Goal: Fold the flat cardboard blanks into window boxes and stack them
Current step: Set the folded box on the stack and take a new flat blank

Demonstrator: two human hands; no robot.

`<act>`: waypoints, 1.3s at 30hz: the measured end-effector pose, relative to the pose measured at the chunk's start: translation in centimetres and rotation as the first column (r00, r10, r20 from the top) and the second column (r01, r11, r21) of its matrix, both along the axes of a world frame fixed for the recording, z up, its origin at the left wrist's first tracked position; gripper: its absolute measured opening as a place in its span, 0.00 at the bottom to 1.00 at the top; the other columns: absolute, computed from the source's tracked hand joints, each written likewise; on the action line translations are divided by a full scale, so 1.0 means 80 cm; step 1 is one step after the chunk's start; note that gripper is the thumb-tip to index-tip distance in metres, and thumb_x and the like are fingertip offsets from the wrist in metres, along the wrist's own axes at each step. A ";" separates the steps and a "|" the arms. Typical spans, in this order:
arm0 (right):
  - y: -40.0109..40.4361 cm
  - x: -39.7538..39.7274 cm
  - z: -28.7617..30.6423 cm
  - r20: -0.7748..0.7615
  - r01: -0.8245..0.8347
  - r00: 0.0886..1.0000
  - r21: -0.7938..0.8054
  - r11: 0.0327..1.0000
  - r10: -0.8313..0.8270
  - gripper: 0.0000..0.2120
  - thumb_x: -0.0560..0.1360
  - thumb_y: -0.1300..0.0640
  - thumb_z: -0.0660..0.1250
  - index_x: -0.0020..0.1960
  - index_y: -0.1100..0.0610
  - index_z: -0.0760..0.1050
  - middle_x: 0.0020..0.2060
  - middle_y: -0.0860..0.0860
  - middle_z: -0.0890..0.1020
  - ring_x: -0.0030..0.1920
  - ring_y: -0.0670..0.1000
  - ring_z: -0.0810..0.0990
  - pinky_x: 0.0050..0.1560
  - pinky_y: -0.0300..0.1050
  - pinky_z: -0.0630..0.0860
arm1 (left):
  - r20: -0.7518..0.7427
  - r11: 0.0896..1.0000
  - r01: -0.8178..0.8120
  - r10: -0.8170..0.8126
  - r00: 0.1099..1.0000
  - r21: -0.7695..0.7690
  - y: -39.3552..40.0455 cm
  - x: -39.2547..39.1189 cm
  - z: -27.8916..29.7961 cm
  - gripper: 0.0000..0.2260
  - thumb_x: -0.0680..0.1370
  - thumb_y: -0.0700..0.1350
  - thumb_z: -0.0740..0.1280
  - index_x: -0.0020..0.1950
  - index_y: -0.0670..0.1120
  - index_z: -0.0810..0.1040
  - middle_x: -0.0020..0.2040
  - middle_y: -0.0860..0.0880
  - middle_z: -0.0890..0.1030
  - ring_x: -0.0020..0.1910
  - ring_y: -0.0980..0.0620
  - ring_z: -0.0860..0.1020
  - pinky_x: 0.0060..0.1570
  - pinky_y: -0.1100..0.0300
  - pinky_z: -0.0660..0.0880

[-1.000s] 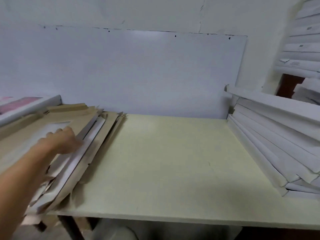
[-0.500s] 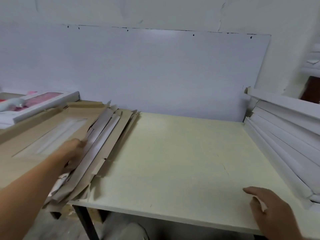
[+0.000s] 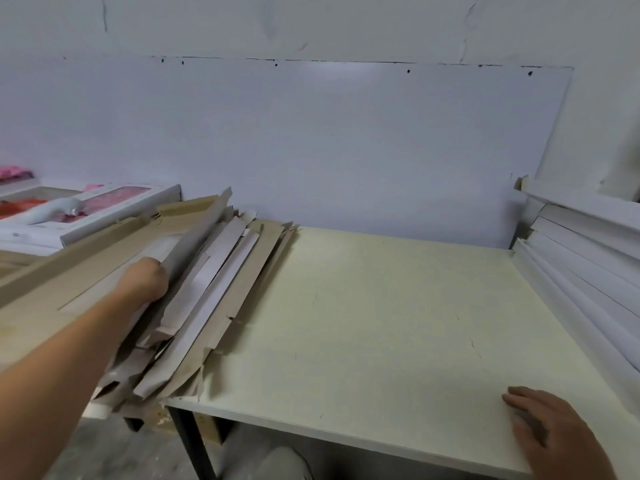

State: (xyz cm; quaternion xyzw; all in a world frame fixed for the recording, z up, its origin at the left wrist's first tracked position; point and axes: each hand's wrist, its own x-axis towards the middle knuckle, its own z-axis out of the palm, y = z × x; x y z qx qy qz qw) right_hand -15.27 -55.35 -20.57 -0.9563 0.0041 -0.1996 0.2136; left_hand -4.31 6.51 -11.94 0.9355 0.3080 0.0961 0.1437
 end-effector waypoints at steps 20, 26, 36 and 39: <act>0.006 -0.010 0.010 -0.018 -0.025 1.000 0.009 1.000 0.025 0.18 0.59 0.78 0.77 0.45 0.63 0.86 0.47 0.59 0.85 0.50 0.68 0.82 0.62 0.30 0.64 | 0.061 0.864 0.234 -0.290 0.955 0.445 -0.098 -0.046 0.032 0.06 0.79 0.37 0.53 0.44 0.43 0.66 0.31 0.44 0.71 0.28 0.46 0.71 0.23 0.57 0.62; 0.009 -0.009 0.008 -0.002 -0.016 1.000 0.017 1.000 0.016 0.19 0.57 0.79 0.77 0.44 0.63 0.86 0.47 0.59 0.86 0.49 0.68 0.82 0.59 0.18 0.56 | -0.063 0.769 0.342 -0.368 0.928 0.540 -0.152 -0.067 0.033 0.03 0.80 0.40 0.56 0.49 0.45 0.68 0.31 0.49 0.66 0.28 0.48 0.65 0.28 0.54 0.63; 0.007 -0.009 0.006 -0.004 -0.036 0.999 -0.001 0.999 0.036 0.20 0.57 0.79 0.77 0.45 0.63 0.86 0.47 0.59 0.85 0.50 0.68 0.82 0.61 0.19 0.55 | -0.114 0.636 0.468 -0.516 0.849 0.614 -0.207 -0.091 0.006 0.02 0.82 0.43 0.56 0.52 0.48 0.68 0.46 0.49 0.75 0.42 0.47 0.77 0.35 0.55 0.68; 0.003 -0.008 0.004 -0.014 -0.037 0.999 0.009 0.999 0.037 0.19 0.58 0.78 0.77 0.45 0.63 0.86 0.48 0.59 0.85 0.52 0.59 0.79 0.60 0.19 0.55 | -0.167 0.597 0.503 -0.527 0.833 0.624 -0.219 -0.099 0.000 0.11 0.80 0.41 0.58 0.61 0.48 0.69 0.54 0.49 0.76 0.51 0.47 0.77 0.44 0.55 0.70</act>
